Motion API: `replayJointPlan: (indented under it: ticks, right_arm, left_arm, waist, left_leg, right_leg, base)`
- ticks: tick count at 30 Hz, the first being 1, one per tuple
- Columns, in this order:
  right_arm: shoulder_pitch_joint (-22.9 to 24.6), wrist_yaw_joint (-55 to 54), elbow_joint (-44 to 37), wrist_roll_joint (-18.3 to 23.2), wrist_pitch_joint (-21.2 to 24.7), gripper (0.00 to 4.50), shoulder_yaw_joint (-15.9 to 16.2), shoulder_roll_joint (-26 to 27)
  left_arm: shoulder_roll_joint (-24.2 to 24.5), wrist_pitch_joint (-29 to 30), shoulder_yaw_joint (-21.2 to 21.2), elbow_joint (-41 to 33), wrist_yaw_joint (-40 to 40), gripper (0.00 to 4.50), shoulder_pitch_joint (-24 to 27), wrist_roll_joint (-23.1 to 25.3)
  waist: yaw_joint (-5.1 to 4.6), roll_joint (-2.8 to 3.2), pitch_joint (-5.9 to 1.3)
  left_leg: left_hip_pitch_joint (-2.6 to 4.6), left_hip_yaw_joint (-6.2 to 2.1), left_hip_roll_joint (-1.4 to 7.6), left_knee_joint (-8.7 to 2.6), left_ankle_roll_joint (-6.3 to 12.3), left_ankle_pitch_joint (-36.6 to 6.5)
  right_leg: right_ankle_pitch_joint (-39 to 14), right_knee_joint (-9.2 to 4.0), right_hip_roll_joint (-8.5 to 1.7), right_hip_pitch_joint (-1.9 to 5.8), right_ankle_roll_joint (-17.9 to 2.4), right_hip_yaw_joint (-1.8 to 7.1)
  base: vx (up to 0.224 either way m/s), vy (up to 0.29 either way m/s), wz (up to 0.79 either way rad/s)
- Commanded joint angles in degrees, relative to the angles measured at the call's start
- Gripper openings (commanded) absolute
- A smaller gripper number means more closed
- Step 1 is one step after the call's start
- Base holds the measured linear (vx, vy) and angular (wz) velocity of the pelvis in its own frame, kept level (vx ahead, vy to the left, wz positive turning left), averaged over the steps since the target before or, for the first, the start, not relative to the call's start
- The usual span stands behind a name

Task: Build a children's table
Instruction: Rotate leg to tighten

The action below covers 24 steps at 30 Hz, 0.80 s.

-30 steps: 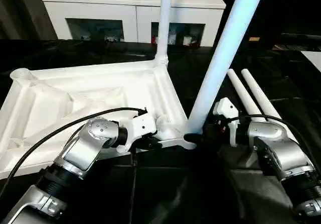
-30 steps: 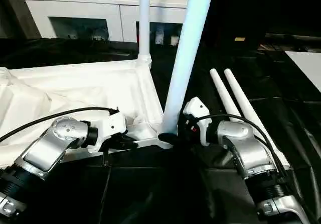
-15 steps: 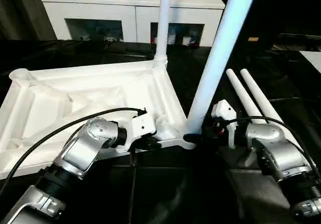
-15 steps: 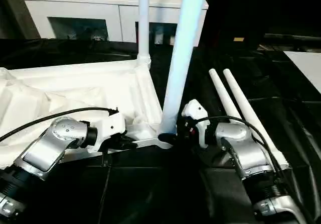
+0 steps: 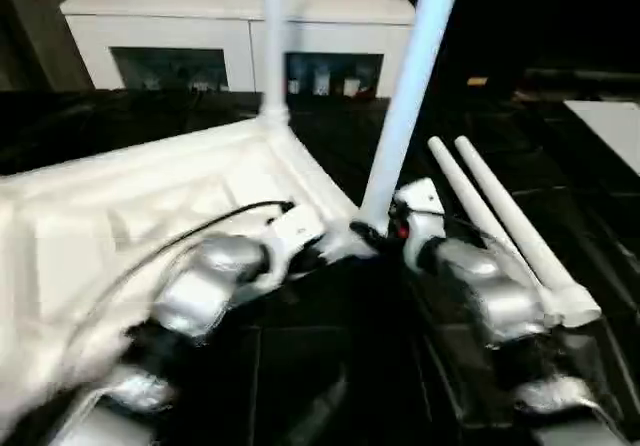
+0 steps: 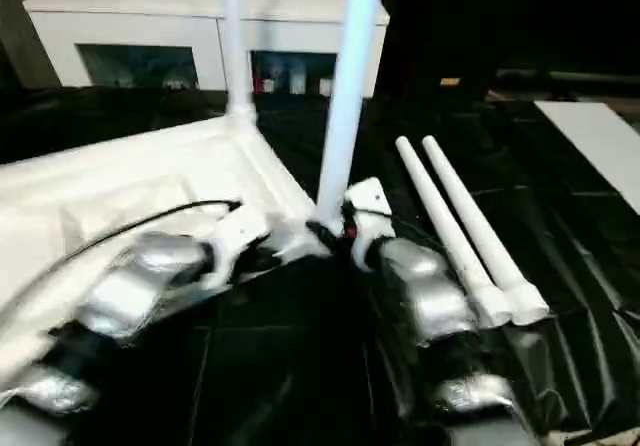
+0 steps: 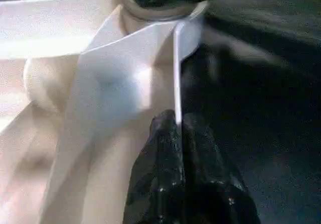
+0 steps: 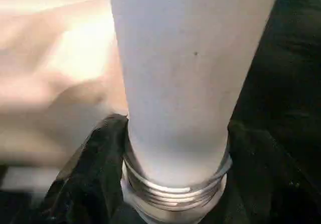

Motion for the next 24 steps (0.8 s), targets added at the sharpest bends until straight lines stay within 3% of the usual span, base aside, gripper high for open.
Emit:
replayJointPlan:
  ticks: [1, 5, 8, 10, 12, 16, 18, 20, 22, 24]
  right_arm:
    - [0.33, -8.73, 6.06, -1.66, 2.96, 2.67, -1.58, 1.36]
    - [-4.21, -12.04, 10.91, -3.85, -0.5, 2.67, 0.13, 4.88]
    - [-4.4, -8.73, 9.35, -0.53, -2.75, 2.67, -2.03, 5.89]
    - [-4.38, -7.76, 8.19, -0.57, -3.64, 3.22, -2.22, 5.75]
    - [-4.57, -8.36, 7.36, -1.21, -4.43, 3.39, -2.48, 5.29]
    - [-3.55, -6.52, 2.38, -0.92, -3.64, 3.77, -2.76, 2.53]
    - [-2.29, -3.35, -0.79, -1.69, -2.54, 3.89, -1.43, 0.02]
    - [0.21, 3.47, -6.0, -1.62, -0.58, 4.01, 0.53, -4.13]
    - [2.76, 10.97, -10.51, -0.2, 0.36, 4.01, 2.05, -8.06]
    - [5.41, 19.1, -15.04, 2.17, 0.9, 4.01, 3.52, -11.99]
  left_arm:
    - [-3.34, 1.51, 0.74, 0.56, 6.05, 0.0, -1.73, -0.01]
    - [-5.71, -1.17, 0.31, 3.37, 8.73, 0.0, -2.69, 1.33]
    - [-3.87, -2.36, -0.91, 1.9, 6.71, 0.0, -2.14, 2.06]
    - [-2.66, -2.4, -1.64, 1.03, 5.64, 0.0, -1.73, 2.76]
    - [-1.61, -1.99, -2.15, 0.34, 5.3, 0.0, -1.37, 3.51]
    - [1.07, -3.04, -2.47, -2.44, 2.12, 0.0, -0.04, 2.66]
    - [2.79, -3.45, -2.68, -3.87, 0.23, 0.0, 0.93, 2.4]
    - [5.8, -5.0, -3.19, -6.02, -3.55, 0.0, 2.53, 1.61]
    - [8.62, -7.66, -3.74, -7.85, -8.04, 0.0, 4.0, 0.31]
    - [11.15, -8.5, -4.15, -10.08, -12.49, 0.0, 5.48, -1.21]
  waist:
    - [-0.4, 0.09, -3.19]
    - [-0.37, -0.01, -3.24]
    - [-0.25, -0.04, -3.27]
    - [-0.2, -0.16, -3.37]
    - [-0.08, 0.02, -3.41]
    - [0.16, -0.02, -3.69]
    - [0.34, 0.05, -3.68]
    - [0.64, 0.05, -3.83]
    - [1.1, 0.38, -3.91]
    - [0.99, 0.33, -4.05]
  left_leg:
    - [1.69, -2.35, 2.52, -4.79, -3.84, -23.87]
    - [1.45, -2.45, 2.52, -5.06, -2.6, -25.13]
    - [1.33, -2.47, 2.5, -5.08, -2.01, -25.02]
    - [0.99, -2.41, 2.55, -5.18, -1.69, -23.42]
    - [1.02, -2.3, 2.65, -5.22, -1.64, -22.49]
    - [0.67, -2.01, 2.85, -5.21, -1.07, -18.64]
    - [0.83, -1.83, 2.87, -5.15, -0.75, -17.43]
    - [0.61, -1.62, 2.8, -4.93, 0.53, -14.26]
    - [0.68, -1.62, 3.1, -4.82, 1.44, -12.41]
    - [0.6, -1.48, 2.99, -4.7, 2.18, -10.8]
  right_leg:
    - [-29.43, -5.64, -3.23, 0.98, -7.88, 1.79]
    - [-28.61, -6.06, -3.17, 0.93, -6.08, 1.49]
    - [-29.42, -6.26, -3.3, 0.97, -5.18, 1.51]
    - [-27.6, -6.0, -3.25, 1.18, -5.47, 1.58]
    - [-25.46, -5.7, -3.19, 1.06, -6.29, 1.69]
    - [-19.32, -4.89, -3.12, 1.52, -8.23, 1.96]
    - [-16.89, -4.63, -2.91, 1.48, -9.21, 1.96]
    - [-12.37, -4.1, -2.85, 1.99, -10.38, 2.05]
    - [-8.87, -3.7, -2.86, 2.19, -11.09, 2.13]
    - [-5.95, -3.25, -2.66, 2.25, -12.23, 2.11]
  base:
    - [0.0, 0.0, 0.0]
    - [0.0, 0.0, 0.0]
    - [0.0, 0.0, 0.0]
    - [0.0, 0.0, 0.0]
    - [0.0, 0.0, 0.0]
    - [0.0, 0.0, 0.0]
    - [0.0, 0.0, 0.0]
    - [0.0, 0.0, 0.0]
    - [0.029, -0.001, 0.02]
    - [0.057, -0.001, 0.03]
